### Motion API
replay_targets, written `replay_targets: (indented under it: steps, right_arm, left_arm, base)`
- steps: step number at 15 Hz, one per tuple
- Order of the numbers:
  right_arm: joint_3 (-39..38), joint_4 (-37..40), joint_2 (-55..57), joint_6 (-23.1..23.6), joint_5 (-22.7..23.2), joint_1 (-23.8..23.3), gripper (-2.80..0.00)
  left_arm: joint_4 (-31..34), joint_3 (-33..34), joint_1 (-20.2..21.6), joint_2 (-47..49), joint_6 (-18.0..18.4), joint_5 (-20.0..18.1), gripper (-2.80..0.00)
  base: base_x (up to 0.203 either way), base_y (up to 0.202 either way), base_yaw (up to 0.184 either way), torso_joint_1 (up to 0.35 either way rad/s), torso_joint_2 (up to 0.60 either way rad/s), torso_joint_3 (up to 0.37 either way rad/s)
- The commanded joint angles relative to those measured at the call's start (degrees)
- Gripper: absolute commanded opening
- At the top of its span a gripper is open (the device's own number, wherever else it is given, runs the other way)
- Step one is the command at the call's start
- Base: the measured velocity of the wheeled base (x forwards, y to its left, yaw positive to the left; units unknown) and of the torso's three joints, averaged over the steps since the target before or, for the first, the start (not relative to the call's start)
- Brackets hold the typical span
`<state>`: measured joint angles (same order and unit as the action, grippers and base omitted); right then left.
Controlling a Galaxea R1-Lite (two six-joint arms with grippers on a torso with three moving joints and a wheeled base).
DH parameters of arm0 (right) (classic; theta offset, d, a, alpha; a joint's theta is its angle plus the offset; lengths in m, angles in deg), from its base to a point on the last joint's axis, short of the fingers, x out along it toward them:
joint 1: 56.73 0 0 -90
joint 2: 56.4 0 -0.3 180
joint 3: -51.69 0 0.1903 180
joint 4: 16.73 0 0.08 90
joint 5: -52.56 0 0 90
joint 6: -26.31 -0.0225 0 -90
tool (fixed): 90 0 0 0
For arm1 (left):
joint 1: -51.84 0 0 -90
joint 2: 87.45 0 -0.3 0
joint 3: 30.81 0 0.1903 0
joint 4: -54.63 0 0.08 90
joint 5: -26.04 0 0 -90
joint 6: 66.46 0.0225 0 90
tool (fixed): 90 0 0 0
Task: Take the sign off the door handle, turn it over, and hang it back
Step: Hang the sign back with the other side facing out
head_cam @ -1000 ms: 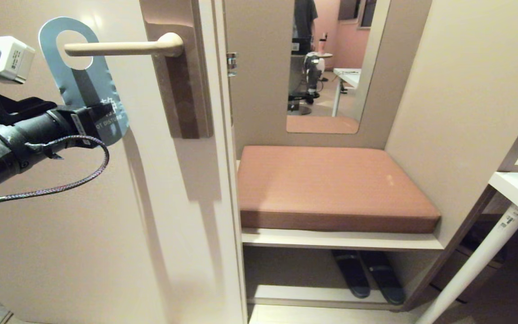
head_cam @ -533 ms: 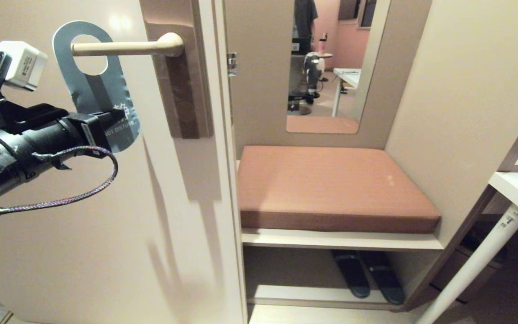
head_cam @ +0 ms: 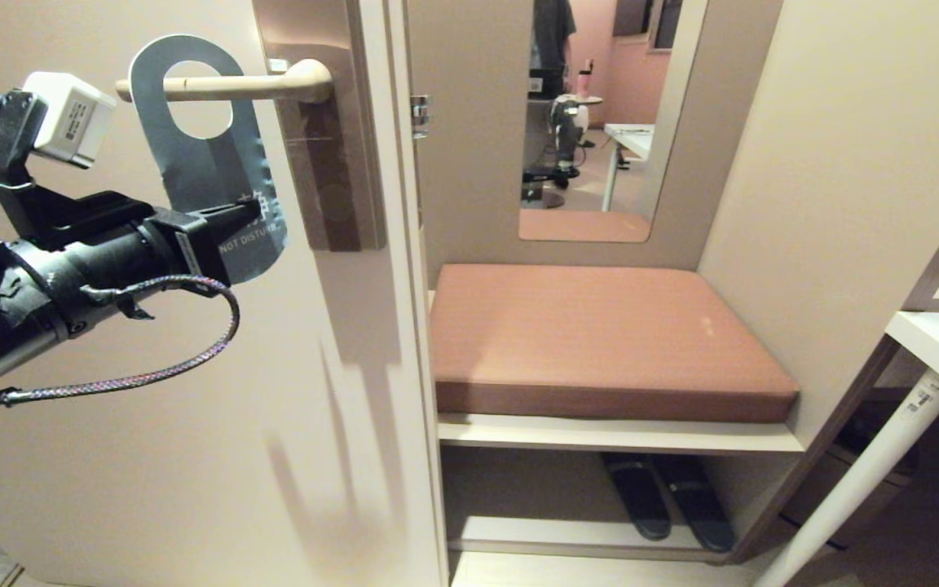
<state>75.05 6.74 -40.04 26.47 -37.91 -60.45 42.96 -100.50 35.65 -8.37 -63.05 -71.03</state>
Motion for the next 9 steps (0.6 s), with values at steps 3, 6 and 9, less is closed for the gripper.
replay_targets:
  steps: [3, 6, 9]
  right_arm:
    - [0.0, 0.0, 0.1, 0.0, 0.0, 0.0, -2.8]
    - [0.0, 0.0, 0.1, 0.0, 0.0, 0.0, -2.8]
    - [0.0, 0.0, 0.1, 0.0, -0.1, 0.0, -2.8]
  left_arm:
    - [-0.2, 0.0, -2.9, -0.1, 0.0, 0.0, -2.8]
    - [-0.2, 0.0, -4.1, 0.0, 0.1, 0.0, -2.8]
    - [-0.2, 0.3, -4.8, 0.0, 0.1, 0.0, -2.8]
  base:
    - [0.0, 0.0, 0.0, 0.0, 0.0, 0.0]
    - [0.0, 0.0, 0.0, 0.0, 0.0, 0.0]
    - [0.0, 0.0, 0.0, 0.0, 0.0, 0.0]
